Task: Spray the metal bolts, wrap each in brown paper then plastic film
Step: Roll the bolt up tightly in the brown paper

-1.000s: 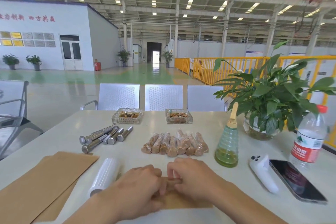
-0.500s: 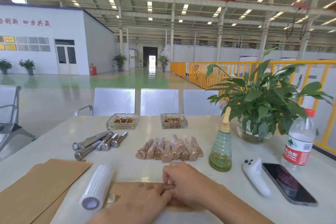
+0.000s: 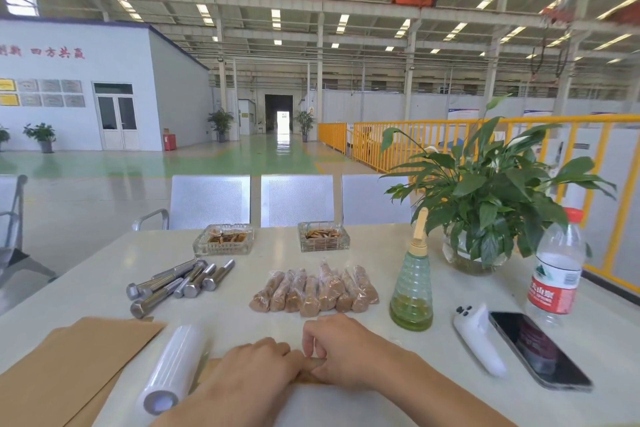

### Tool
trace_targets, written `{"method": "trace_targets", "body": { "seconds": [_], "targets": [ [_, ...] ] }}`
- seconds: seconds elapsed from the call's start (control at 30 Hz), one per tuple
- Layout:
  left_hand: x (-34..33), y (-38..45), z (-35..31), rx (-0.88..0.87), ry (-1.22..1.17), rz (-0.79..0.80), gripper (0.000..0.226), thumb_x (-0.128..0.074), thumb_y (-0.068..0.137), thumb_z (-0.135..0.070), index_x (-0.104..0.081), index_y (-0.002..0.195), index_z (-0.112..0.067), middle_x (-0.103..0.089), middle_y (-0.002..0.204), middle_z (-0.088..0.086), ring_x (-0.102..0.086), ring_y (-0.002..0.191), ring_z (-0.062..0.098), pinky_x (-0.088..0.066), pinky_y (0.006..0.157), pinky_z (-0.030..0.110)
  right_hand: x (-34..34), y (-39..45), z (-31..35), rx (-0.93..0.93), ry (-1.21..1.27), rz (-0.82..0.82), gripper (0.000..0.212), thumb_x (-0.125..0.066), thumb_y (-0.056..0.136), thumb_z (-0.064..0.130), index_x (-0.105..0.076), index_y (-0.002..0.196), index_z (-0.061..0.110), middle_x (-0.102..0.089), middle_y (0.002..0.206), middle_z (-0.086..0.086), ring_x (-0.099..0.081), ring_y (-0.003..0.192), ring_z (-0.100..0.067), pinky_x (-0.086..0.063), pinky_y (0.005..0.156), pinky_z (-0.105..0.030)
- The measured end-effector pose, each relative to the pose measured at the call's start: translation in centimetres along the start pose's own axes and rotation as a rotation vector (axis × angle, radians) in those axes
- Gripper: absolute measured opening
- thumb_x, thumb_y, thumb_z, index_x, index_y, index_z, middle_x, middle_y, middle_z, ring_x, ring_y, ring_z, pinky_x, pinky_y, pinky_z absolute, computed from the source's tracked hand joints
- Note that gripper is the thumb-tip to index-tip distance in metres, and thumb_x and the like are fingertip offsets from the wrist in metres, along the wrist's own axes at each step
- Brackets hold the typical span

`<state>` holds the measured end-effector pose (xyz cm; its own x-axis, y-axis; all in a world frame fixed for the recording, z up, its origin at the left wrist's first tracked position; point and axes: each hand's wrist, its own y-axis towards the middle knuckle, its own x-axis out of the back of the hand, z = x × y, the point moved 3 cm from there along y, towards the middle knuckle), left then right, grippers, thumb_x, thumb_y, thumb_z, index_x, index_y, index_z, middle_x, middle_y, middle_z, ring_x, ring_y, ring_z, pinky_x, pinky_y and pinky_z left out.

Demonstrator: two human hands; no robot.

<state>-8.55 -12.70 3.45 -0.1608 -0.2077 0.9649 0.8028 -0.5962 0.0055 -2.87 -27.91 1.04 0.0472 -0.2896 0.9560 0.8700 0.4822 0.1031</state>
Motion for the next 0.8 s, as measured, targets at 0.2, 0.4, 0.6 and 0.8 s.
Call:
{"method": "trace_targets", "body": {
  "seconds": [0.2,0.4,0.6,0.8],
  "targets": [
    [-1.2,-0.3,2.3,0.078,-0.31,-0.217,0.011,-0.048,0.097,-0.039,-0.048,0.102,-0.03,-0.051,0.108,-0.011,-0.059,0.1,0.019,-0.044,0.075,0.035,1.5,-0.2,0.7,-0.003,0.003,0.05,0.018,-0.069,0.09,0.044,-0.064,0.086,0.027,-0.067,0.088,0.008,-0.056,0.084,-0.011,-0.049,0.077,-0.028],
    [-1.5,0.5,3.5,0.157,-0.455,-0.27,0.011,-0.052,0.088,-0.034,-0.053,0.099,-0.034,-0.064,0.086,-0.012,-0.06,0.085,0.017,-0.05,0.075,0.032,3.9,-0.1,0.9,-0.093,0.013,0.159,0.039,-0.055,0.095,0.044,-0.057,0.067,0.016,-0.054,0.069,-0.001,-0.051,0.076,-0.019,-0.048,0.075,-0.037],
    [-1.7,1.1,4.2,0.193,-0.597,-0.288,0.015,-0.056,0.085,-0.021,-0.056,0.089,-0.036,-0.06,0.065,-0.028,-0.051,0.066,-0.001,-0.042,0.061,0.025,3.8,0.0,0.8,-0.058,-0.034,0.154,0.026,-0.053,0.093,0.018,-0.077,0.102,0.024,-0.061,0.081,0.01,-0.05,0.096,-0.014,-0.051,0.093,-0.034],
    [-1.9,1.8,4.7,0.192,-0.576,-0.274,0.03,-0.049,0.089,-0.016,-0.06,0.106,-0.038,-0.061,0.073,-0.017,-0.052,0.083,0.006,-0.05,0.078,0.031,2.7,0.6,0.7,-0.132,-0.028,0.108,0.023,-0.051,0.096,0.02,-0.071,0.107,0.026,-0.066,0.099,0.004,-0.052,0.113,-0.021,-0.049,0.097,-0.038]
  ]
}}
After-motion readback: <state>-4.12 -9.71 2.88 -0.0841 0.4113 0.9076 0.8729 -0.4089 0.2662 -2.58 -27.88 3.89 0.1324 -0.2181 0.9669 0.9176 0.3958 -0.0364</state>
